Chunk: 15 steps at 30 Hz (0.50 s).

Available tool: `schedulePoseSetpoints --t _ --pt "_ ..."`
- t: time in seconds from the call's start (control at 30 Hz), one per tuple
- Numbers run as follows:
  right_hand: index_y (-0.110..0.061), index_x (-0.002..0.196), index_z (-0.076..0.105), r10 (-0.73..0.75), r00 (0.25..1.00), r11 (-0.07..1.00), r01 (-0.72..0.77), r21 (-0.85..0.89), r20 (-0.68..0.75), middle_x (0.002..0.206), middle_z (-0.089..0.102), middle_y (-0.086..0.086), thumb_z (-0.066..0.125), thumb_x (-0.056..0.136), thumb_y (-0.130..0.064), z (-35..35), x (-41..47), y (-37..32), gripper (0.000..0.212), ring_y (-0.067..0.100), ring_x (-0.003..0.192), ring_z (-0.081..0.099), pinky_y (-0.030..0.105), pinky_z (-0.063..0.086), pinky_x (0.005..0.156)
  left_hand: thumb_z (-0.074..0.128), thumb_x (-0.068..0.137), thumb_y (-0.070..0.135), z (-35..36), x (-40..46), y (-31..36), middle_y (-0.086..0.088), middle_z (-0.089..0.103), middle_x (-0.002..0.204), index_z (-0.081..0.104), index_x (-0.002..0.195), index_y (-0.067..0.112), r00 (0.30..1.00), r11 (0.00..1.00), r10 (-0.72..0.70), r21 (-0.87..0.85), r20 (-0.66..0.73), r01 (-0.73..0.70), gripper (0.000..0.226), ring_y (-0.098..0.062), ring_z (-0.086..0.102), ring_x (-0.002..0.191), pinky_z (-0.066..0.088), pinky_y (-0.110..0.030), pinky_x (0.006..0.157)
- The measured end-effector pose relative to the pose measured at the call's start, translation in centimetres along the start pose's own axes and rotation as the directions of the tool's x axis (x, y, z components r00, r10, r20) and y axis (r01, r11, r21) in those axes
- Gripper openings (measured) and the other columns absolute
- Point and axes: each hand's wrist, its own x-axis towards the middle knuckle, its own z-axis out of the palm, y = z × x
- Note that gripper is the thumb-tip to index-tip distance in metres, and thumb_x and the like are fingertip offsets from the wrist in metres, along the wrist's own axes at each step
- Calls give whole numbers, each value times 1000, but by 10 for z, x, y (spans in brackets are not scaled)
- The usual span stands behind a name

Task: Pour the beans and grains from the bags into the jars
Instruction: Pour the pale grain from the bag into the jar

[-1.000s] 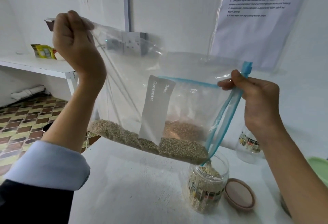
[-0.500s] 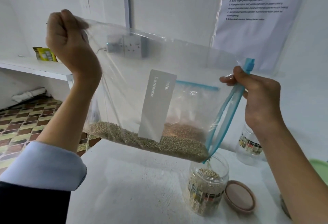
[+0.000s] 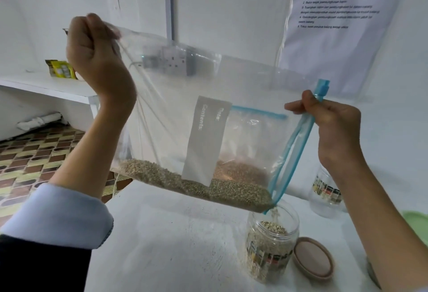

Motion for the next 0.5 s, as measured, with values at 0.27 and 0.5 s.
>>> schedulePoseSetpoints --t 0.27,0.5 --pt "-23 65 74 34 999 999 -35 33 17 72 74 -6 66 88 -26 2 2 2 25 7 74 65 24 47 86 39 95 2 6 -5 -1 19 48 49 39 66 22 997 998 -42 -48 57 44 35 3 37 48 28 -13 50" --pt "-24 60 75 32 999 999 -32 2 21 74 74 -2 66 88 -27 -3 2 5 29 14 77 64 35 47 99 38 95 0 4 -7 -6 20 49 49 40 66 23 996 996 -62 -56 63 66 37 4 40 50 31 -13 54"
